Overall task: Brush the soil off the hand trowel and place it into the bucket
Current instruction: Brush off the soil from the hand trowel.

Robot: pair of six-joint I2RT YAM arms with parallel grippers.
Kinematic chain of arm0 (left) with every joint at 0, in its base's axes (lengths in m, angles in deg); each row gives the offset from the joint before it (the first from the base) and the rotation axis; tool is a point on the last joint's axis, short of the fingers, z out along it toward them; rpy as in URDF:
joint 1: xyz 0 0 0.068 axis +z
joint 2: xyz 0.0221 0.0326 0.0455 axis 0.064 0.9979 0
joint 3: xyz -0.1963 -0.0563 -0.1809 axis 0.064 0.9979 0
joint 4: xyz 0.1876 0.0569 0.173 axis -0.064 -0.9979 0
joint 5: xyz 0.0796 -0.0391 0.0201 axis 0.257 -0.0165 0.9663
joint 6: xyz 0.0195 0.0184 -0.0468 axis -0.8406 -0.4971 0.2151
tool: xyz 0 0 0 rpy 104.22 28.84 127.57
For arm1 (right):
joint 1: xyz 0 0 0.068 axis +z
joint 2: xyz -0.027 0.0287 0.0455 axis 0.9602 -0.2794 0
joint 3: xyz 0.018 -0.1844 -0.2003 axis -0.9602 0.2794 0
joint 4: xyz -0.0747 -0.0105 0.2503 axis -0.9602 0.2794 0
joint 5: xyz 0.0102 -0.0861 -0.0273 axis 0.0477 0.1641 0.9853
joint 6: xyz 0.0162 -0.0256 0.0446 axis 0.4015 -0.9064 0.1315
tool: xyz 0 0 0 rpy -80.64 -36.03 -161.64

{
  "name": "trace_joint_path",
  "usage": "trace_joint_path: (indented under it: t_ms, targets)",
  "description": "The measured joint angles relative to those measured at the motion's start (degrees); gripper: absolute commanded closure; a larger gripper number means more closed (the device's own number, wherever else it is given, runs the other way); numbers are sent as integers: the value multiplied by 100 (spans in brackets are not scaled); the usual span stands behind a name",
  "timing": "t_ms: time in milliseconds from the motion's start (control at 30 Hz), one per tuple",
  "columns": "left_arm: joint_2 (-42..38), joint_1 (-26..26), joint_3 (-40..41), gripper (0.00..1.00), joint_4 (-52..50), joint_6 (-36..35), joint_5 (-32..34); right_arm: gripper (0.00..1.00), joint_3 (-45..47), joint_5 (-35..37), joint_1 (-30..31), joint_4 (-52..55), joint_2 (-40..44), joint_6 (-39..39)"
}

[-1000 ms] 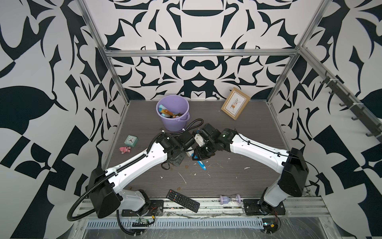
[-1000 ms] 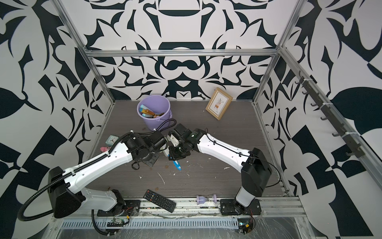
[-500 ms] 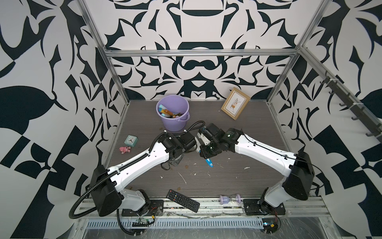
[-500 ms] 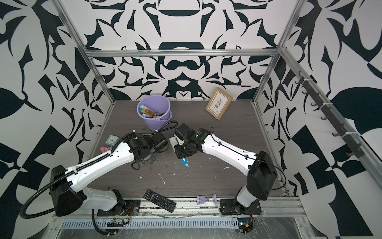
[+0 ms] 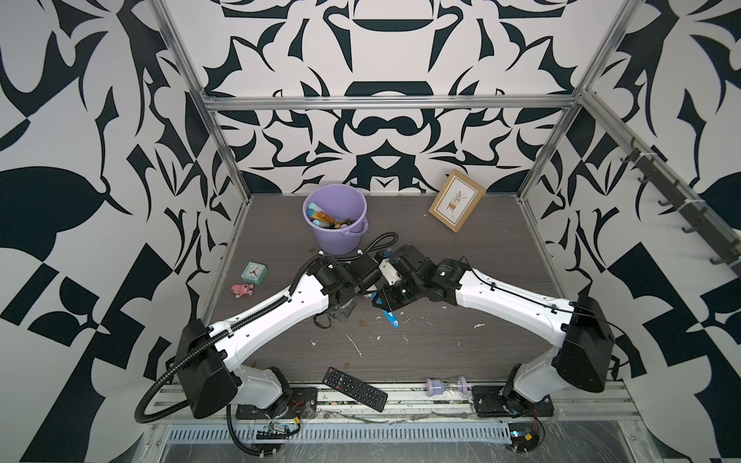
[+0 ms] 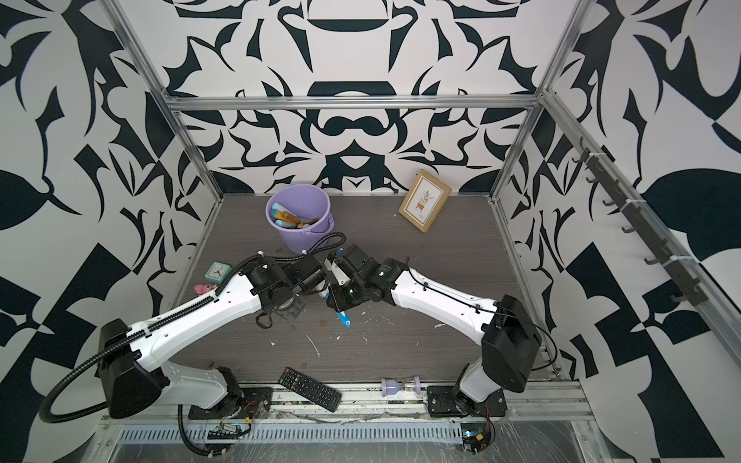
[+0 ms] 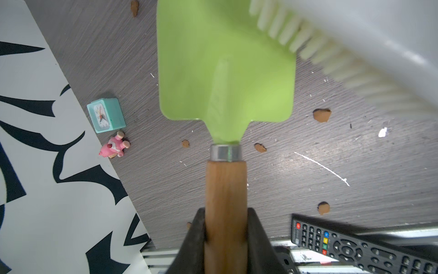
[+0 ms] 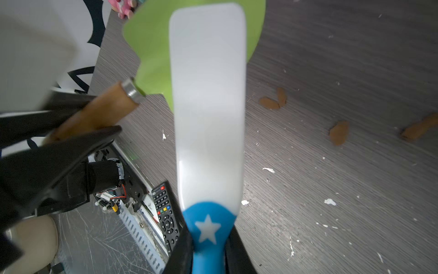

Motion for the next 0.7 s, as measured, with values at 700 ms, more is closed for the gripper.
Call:
trace_joint_path:
  t_ms: [700]
  targets:
    - [-1392, 1113, 1067, 100, 1637, 1005, -3657, 100, 2391, -573, -1456, -1368, 2243, 529]
